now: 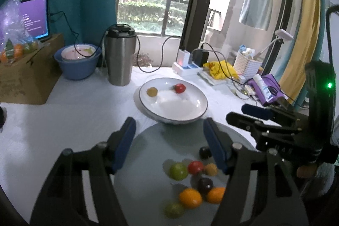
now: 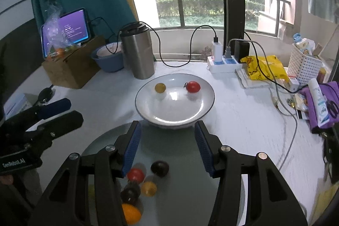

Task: Organize fruits
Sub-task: 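Move both grippers back toward the fruits on the grey tray, then grasp the orange with the right gripper while the left gripper grasps a green lime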

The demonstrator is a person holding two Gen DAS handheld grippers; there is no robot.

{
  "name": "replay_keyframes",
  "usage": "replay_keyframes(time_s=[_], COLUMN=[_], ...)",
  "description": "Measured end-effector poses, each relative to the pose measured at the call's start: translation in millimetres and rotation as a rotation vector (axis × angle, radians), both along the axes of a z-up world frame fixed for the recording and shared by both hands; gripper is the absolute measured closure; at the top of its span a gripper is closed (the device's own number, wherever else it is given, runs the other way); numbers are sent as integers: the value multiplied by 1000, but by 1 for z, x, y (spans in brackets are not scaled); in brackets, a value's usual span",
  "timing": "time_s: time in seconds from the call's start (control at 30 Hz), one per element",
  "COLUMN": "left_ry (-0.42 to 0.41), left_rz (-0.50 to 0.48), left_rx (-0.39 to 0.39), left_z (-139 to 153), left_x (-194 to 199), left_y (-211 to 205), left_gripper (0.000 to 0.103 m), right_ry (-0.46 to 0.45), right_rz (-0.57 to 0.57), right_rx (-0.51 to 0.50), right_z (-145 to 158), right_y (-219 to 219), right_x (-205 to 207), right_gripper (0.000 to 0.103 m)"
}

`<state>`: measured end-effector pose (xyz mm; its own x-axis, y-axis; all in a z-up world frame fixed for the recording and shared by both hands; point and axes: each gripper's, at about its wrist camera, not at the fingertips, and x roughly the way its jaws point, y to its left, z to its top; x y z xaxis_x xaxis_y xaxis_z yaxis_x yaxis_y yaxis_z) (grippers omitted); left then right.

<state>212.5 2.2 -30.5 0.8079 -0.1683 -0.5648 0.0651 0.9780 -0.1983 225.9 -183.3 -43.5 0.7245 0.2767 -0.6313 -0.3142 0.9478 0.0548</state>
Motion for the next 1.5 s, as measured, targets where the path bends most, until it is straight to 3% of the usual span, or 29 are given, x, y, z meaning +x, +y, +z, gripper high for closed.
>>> replay_keyframes(time_s=[0.4, 0.63, 0.87, 1.4, 1.5], left_ry=[21, 85, 154, 218, 220], left_rz=[-20, -9, -5, -37, -47], left_rx=[27, 18, 29, 91, 101], left_z=[-14, -40, -68, -91, -92], left_x=[-40, -55, -62, -60, -59], left_y=[-11, -11, -14, -24, -25], left_gripper=[35, 35, 35, 36, 45], right_ry=[-8, 46, 117, 189, 193], right_rz=[30, 55, 63, 98, 105], right_rx=[-9, -35, 10, 18, 15], right_z=[3, -23, -47, -81, -83], right_y=[9, 10, 8, 16, 19], right_x=[-47, -65, -73, -79, -77], right_gripper=[48, 48, 48, 48, 48])
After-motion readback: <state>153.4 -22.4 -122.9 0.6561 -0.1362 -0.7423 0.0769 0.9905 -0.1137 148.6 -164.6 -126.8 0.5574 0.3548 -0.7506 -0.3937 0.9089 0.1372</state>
